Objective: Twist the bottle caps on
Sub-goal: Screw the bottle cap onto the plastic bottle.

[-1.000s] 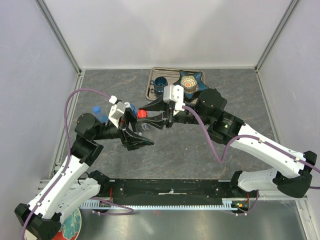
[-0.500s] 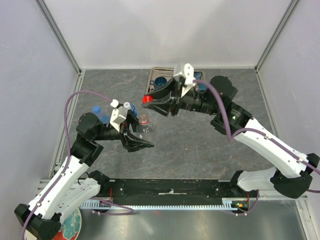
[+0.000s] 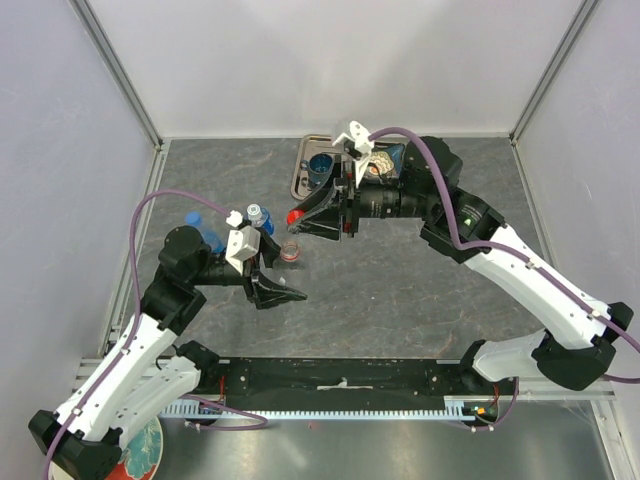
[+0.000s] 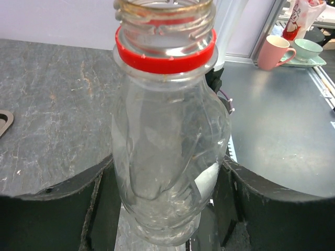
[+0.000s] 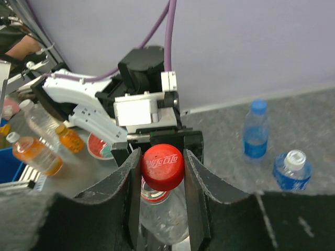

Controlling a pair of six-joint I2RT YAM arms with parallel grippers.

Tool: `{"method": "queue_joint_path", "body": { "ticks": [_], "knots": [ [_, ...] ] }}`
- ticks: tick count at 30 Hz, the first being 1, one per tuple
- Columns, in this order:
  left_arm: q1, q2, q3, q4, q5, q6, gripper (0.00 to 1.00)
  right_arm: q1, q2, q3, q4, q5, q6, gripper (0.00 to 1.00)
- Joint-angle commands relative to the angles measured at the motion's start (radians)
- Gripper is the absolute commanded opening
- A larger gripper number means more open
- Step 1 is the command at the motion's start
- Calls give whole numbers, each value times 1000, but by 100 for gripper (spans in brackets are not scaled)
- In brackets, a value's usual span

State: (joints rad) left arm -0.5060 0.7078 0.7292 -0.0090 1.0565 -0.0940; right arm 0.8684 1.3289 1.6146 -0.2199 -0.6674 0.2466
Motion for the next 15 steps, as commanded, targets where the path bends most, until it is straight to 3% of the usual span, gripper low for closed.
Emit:
{"method": "queue_joint_path", "body": {
  "ticks": [1,15],
  "knots": [
    [4,-1,-8,-37,-1,92,2,-2,13,39,-104,-77,25,26],
    [3,7,-42,4,0,83,2,38,13,-70,-70,-63,10,26]
  ]
}}
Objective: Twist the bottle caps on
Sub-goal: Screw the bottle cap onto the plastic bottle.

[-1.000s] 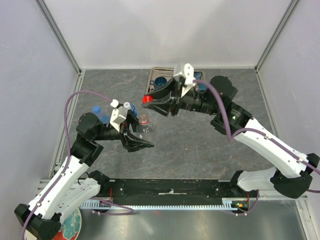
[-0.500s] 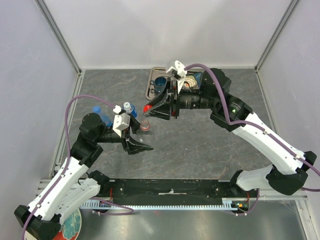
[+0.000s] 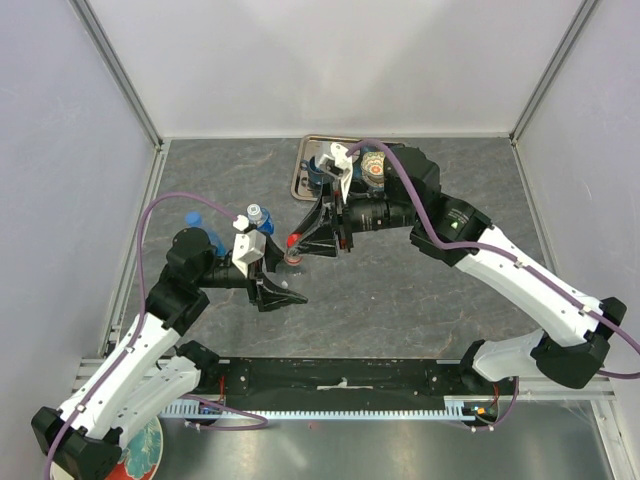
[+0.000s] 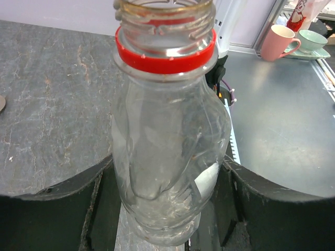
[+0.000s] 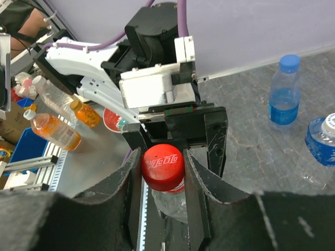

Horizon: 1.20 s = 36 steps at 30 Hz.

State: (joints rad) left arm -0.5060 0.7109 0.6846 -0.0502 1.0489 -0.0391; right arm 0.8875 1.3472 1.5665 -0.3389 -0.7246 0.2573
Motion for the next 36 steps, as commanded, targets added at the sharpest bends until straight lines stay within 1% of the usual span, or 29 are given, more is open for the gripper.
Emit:
{"method": "queue_joint_path", "body": {
  "ticks": [1,6,11,20,31,33,36],
  "knots": [
    [3,4,7,46,8,28,2,27,-6,-35,57,-1,-3,26],
    [1,15,21,46,10,28,2,53,-13,-75,86,45,-21,26],
    [1,10,23,47,8,27,2,62,-14,-89,84,59,-35,26],
    [1,-4,20,47,19,5,2,61,-42,-118,23,143,-113,25],
    [0,-25,18,46,36,-16,2,57,-30,-99,40,214,-133,23],
    [1,-27,15,72,37,-21,2,57,-26,-89,46,226,-132,23],
    [1,-31,13,72,39,-22,2,57,-20,-74,63,220,-121,23]
  ]
}}
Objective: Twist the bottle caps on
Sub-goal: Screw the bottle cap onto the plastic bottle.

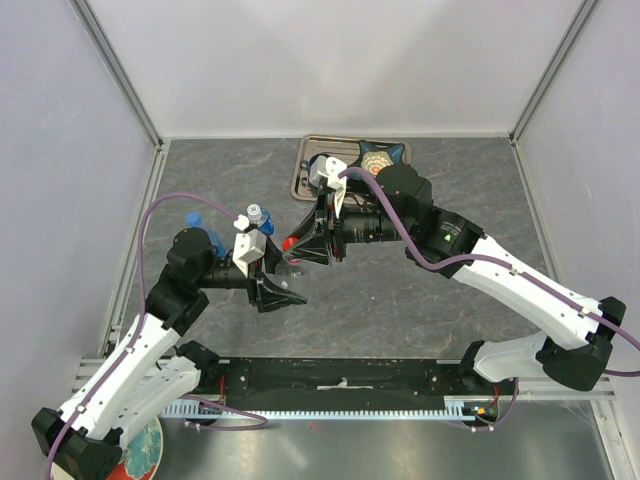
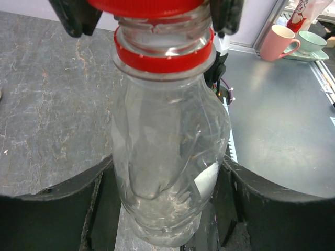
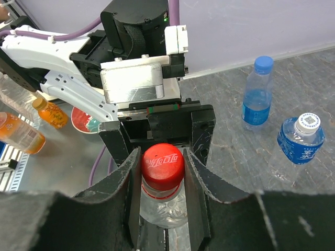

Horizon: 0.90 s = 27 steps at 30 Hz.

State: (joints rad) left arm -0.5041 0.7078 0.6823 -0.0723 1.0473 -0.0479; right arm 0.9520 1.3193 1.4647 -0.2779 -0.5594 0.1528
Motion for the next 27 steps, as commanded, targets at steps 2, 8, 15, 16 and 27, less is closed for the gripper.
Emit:
{"method": "queue_joint_path", "body": {
  "ticks": [2,8,15,16,27],
  "knots": [
    [-1,-28,16,94,36,-10,2,-7,17,31,0,21,-9,23],
    [1,-44,11,100,23,-13,2,-7,24,-7,-47,-105,-13,23],
    [4,-59,-7,100,14,-12,2,-15,-26,-63,-67,-164,-4,22],
    [4,-60,-9,100,13,-13,2,-18,-34,-64,-70,-171,-1,22],
    [9,-71,-12,106,-3,-21,2,-32,-54,-72,-73,-191,17,22]
  ]
}}
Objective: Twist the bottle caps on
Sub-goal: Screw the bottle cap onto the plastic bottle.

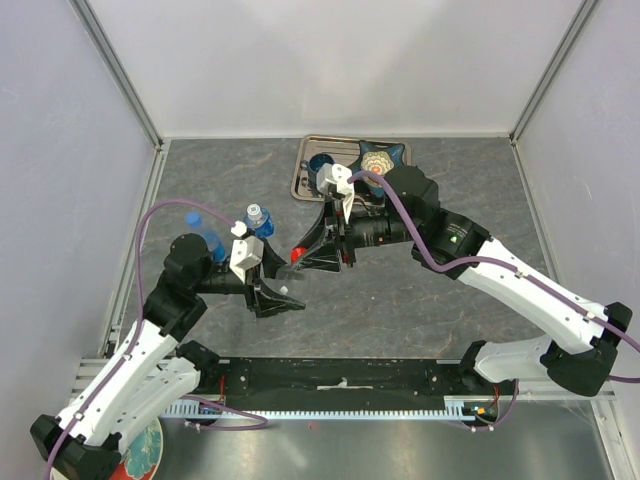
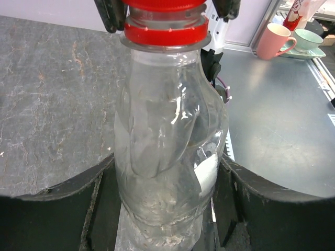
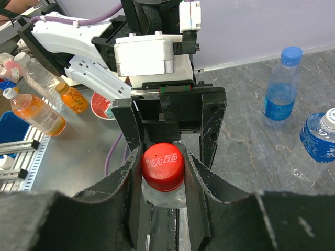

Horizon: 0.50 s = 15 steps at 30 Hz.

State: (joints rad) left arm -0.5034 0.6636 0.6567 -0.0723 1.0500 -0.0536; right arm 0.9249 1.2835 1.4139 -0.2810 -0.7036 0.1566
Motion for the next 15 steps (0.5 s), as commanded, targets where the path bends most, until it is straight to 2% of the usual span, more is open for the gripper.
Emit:
{"method": "queue_joint_path", "body": {
  "ticks": [1,5,9,15],
  "knots": [
    [9,-28,12,108,-8,-20,2,-6,-21,-21,-69,-50,14,22],
    [12,-41,-2,132,-42,-51,2,-6,-33,-42,8,13,84,20],
    [14,-45,1,180,-142,-123,2,-3,-46,-166,237,81,207,20],
    [14,-33,38,190,-292,-181,2,40,-15,-196,272,162,207,20]
  ]
}}
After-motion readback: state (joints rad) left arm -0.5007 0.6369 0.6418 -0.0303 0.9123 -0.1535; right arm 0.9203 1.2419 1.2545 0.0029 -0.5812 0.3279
